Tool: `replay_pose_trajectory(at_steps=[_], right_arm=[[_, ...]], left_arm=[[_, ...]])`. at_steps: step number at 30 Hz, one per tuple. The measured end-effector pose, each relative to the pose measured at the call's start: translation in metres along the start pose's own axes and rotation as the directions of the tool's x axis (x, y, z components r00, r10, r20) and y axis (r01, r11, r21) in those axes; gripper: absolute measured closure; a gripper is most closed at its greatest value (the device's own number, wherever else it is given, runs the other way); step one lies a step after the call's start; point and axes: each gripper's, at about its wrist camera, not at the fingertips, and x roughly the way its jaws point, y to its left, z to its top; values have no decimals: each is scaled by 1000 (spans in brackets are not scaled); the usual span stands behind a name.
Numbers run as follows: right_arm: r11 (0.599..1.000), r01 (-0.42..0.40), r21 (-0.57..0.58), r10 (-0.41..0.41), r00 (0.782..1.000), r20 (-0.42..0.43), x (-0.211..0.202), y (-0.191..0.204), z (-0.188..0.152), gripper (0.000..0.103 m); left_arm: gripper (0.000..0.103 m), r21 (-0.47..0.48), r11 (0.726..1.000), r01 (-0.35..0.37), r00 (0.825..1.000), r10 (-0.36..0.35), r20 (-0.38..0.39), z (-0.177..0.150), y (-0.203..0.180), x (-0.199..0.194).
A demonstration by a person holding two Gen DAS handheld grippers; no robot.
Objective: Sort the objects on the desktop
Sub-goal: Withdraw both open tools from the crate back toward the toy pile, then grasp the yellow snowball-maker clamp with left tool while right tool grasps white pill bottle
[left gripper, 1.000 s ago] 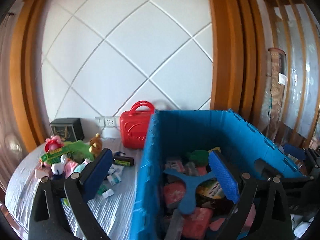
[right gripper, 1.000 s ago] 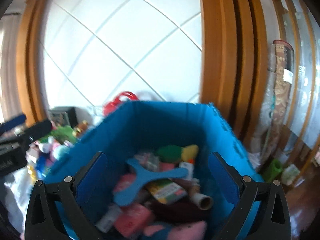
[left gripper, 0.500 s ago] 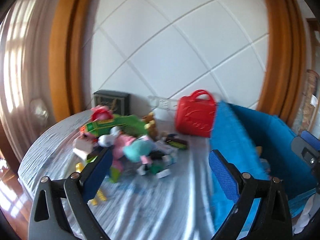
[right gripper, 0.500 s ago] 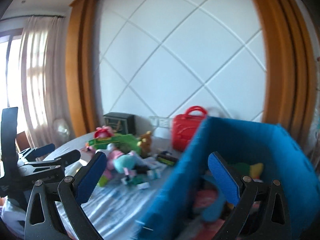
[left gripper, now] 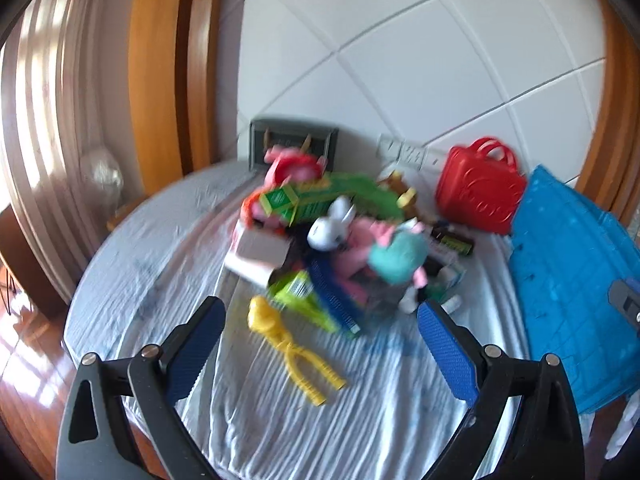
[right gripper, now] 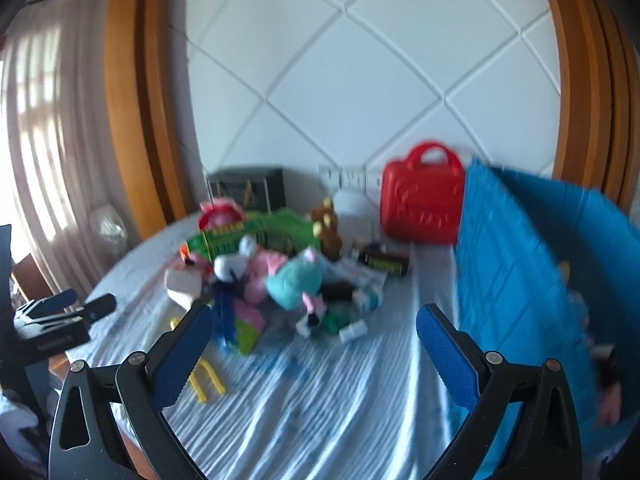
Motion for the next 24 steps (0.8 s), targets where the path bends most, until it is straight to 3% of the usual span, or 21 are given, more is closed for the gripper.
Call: replay_pose_trajectory(at_steps=[6,12,18,24], right_arm=[[998,53,-14,-55,979,-197,80,-4,-31,0],[997,35,62,-8,917,-399,189,-35,-75,0],[999,46,17,-32,867,-497,273,-56,-103,0],[997,62,-39,-73,835,-546,327,-61,-125,0]], left_arm=[[5,-73,997,-5,987,-7,-164,-21,31,69],[5,-78,994,-78,953,51,-298,-45,43,137],[5,-137,979,-151,929,93,-358,-59,55,205],[5,-143,966,-217,906,145,-398,-63,56,264]])
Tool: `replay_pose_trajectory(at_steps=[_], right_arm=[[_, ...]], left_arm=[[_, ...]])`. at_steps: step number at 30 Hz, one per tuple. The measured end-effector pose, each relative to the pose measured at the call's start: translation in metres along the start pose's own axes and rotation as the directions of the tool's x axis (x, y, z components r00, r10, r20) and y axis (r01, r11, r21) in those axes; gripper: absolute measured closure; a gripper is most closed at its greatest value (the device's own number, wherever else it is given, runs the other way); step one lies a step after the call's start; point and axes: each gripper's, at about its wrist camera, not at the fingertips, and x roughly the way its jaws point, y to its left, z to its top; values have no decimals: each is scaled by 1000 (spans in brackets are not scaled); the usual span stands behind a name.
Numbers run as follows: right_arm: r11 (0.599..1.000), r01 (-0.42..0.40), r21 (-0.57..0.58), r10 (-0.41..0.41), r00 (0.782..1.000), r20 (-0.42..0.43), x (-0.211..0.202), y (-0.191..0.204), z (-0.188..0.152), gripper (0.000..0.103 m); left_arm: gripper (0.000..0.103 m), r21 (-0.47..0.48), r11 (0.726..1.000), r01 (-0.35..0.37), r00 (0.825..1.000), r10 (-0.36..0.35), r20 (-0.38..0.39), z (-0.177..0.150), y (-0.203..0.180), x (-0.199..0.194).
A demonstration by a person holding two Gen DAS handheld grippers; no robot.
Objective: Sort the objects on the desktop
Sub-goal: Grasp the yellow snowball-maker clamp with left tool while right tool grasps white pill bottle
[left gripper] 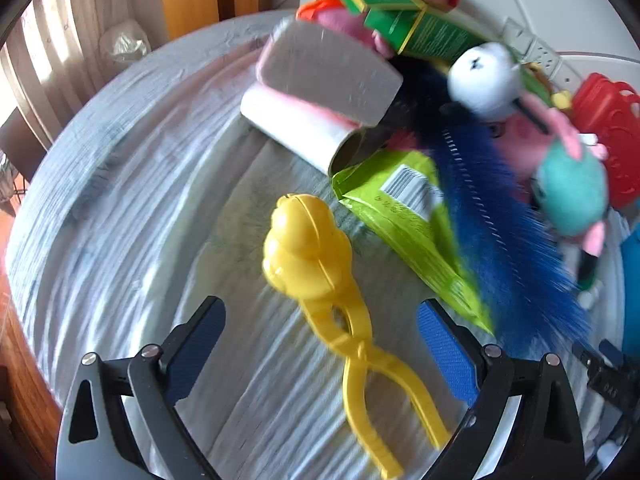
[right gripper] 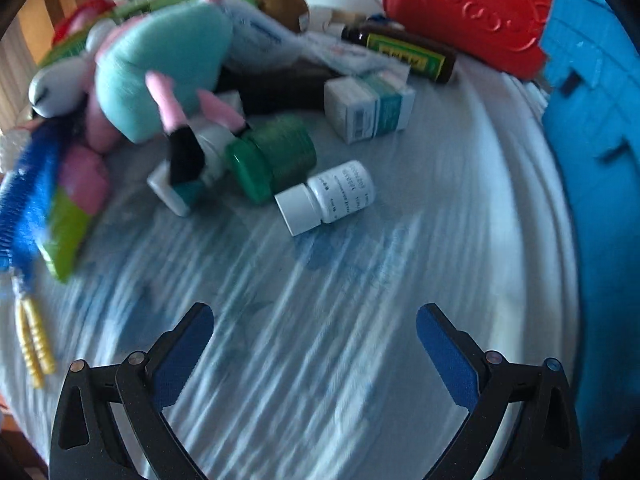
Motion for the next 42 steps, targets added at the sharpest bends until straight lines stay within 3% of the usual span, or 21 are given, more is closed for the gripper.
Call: replay_pose_trajectory(at_steps=[5,7,12,20,22,23,27,31,34,38,39,42], right_arm=[[1000,-2,3,2,999,33,8,-1,-3,0],[1000,6,19,-7,997,71,7,-1,-8,0],[999,18,38,-26,978,207,5,0,-26,0],[999,17,28,-23,980,199,7,-1,-20,0],[1000,8,28,-13,984,177,3,-2,-15,26],[1000,-5,24,1,982,188,-2,-3,-13,45],[999,-38,3,37,976,214,-17,-8,5,41],[999,-3,-34,9,979,203,-5,-11,24,38],[999,2,-49,8,980,197,5,-15,34,38],[999,-25,-45,31,989,148,17,-19,34,47],[998,-25,-54,33,987,156,15,-17,32,52],[998,-35,-59,44,986,164,8,-14,29,52]], left_arm=[[4,1,1000,-26,999,26,-42,3,-7,33],[0,40,997,-68,997,69,-21,1,-14,37],[0,31,997,-77,996,76,44,-4,-18,37],[0,62,996,-59,994,53,96,-4,-19,38],[4,45,997,-64,994,60,87,-3,-17,36],[7,28,998,-63,994,60,90,-2,-14,34],[7,-17,999,-35,996,36,84,-1,-7,31],[7,6,998,-65,995,64,79,4,-9,36],[16,8,997,-81,993,80,85,12,-7,39],[45,30,997,-70,994,67,84,17,-9,37],[49,37,997,-63,995,59,80,18,-9,37],[49,53,998,-34,997,30,64,12,-13,33]])
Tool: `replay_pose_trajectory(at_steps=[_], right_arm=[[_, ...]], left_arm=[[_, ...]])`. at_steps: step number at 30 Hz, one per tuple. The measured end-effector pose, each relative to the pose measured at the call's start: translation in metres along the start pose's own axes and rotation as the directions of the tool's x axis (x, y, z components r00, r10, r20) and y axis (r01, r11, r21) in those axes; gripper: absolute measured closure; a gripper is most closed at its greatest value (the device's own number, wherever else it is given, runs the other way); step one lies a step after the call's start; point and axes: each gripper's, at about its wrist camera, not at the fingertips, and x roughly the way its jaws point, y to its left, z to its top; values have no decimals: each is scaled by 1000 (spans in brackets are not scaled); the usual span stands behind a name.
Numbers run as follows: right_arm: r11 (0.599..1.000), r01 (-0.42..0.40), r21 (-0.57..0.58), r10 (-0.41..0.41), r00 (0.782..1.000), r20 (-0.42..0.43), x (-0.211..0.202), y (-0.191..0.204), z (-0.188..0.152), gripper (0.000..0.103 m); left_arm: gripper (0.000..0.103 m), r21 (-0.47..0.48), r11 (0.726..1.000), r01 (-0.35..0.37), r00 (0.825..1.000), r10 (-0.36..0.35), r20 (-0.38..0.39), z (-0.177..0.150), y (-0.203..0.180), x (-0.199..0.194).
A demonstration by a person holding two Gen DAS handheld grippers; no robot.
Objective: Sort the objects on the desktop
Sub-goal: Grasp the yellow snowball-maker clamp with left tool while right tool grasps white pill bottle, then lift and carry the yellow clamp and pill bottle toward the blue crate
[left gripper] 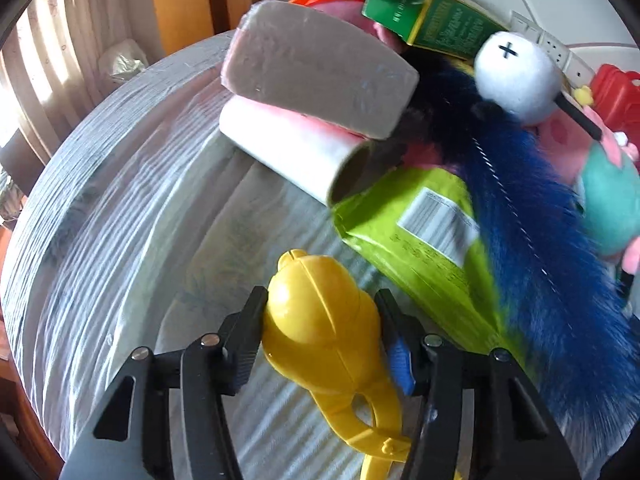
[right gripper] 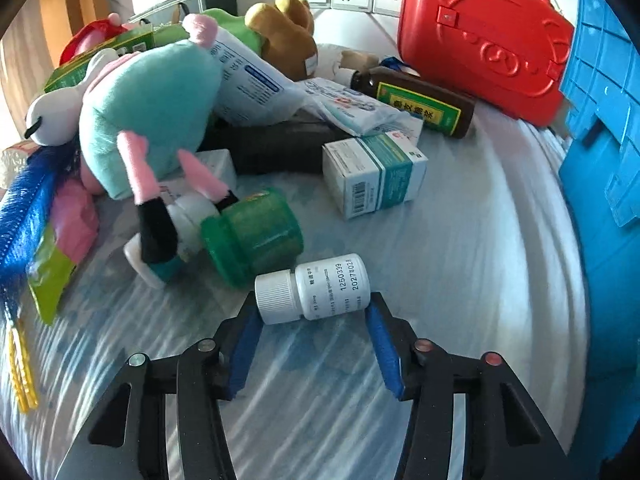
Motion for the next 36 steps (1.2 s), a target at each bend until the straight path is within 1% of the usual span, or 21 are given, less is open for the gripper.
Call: replay_pose_trajectory(at_steps=[4,7,11,13,17,21,24,26,30,33,36], right_arm=[[1000,-28,9,28,1000,14,-18,10,-2,52],[999,-52,-12,52,998,32,-34,23,-7,52],[996,-88,-33,90,994,60,-56,38,-11,52],[993,-108,-37,111,990,86,-72,43,-11,52],[989,-138,-50,144,979,143,-106,51,-3,52],[989,-135,-64,146,966,213,-148,58,6,52],[991,-122,-54,132,955,265,-180,59,16,52],[993,-103,-50,113,950,292,-200,61,21,52],[999,-42,-20,47,942,333,-237,64,29,52],[1000,8,8,-11,930,368,-265,67,31,52],[998,46,36,-56,915,400,-288,68,30,52]], left_arm=[[49,23,999,36,999,-36,4,-9,-4,-16],[49,59,997,43,999,-45,27,-16,-9,-35],[49,92,994,57,994,-65,87,-19,-16,-72],[49,106,992,64,989,-77,126,-20,-21,-95],[49,129,988,84,975,-109,195,-10,-32,-140],[49,163,981,105,954,-145,261,6,-38,-176],[49,201,973,112,936,-171,309,15,-51,-206],[49,223,966,129,921,-200,334,22,-56,-224],[49,257,954,157,896,-247,369,31,-67,-255],[49,286,939,192,872,-297,389,36,-76,-278],[49,319,921,222,844,-345,411,39,-85,-298]])
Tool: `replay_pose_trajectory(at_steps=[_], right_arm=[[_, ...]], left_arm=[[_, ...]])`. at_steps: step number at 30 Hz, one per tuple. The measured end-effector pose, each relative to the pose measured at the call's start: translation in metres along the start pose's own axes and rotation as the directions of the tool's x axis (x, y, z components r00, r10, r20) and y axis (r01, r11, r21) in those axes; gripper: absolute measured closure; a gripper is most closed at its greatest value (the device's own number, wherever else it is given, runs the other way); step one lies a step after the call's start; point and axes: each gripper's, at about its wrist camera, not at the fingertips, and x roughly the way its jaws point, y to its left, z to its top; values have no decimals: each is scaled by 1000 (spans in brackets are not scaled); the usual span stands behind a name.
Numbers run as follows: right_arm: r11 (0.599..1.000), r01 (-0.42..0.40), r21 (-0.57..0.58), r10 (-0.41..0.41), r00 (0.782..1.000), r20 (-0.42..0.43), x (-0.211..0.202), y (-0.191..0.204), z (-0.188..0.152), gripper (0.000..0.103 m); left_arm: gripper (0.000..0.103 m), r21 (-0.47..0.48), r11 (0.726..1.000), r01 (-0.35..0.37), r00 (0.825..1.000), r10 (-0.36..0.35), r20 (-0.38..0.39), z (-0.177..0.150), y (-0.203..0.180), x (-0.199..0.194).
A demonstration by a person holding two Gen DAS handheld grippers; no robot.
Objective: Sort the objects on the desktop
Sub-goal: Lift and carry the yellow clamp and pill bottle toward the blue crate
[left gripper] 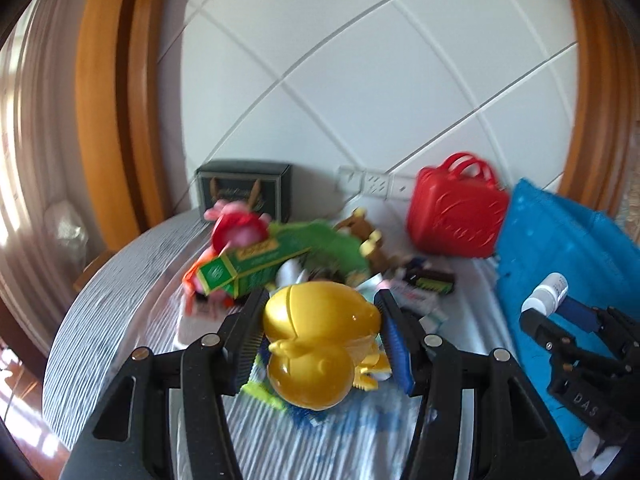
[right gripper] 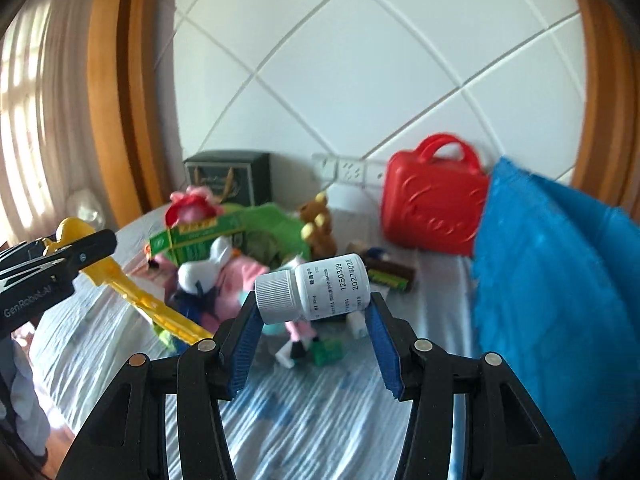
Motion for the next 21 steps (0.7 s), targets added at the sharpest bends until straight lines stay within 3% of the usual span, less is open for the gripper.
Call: replay_pose_trajectory(at_steps=[5,12,17,21], right_arm=[[997,76,24,-77,996,47,-37,-5,13,52],[980,179,89,-185,980,66,-86,-41,29,52],[951,281,128,-296,948,116,-130,-85,48,52],[919,362,158,-383,914,133,-166,-134,57,52]], left_arm=[[49,36,995,88,994,-90,61,19,-22,-17],[49,88,983,163,978,-173,118,54,-69,-37],[49,138,968,209,956,-232,178,87,-127,-61],[49,171,953,251,927,-288,240,112,-186,-94]])
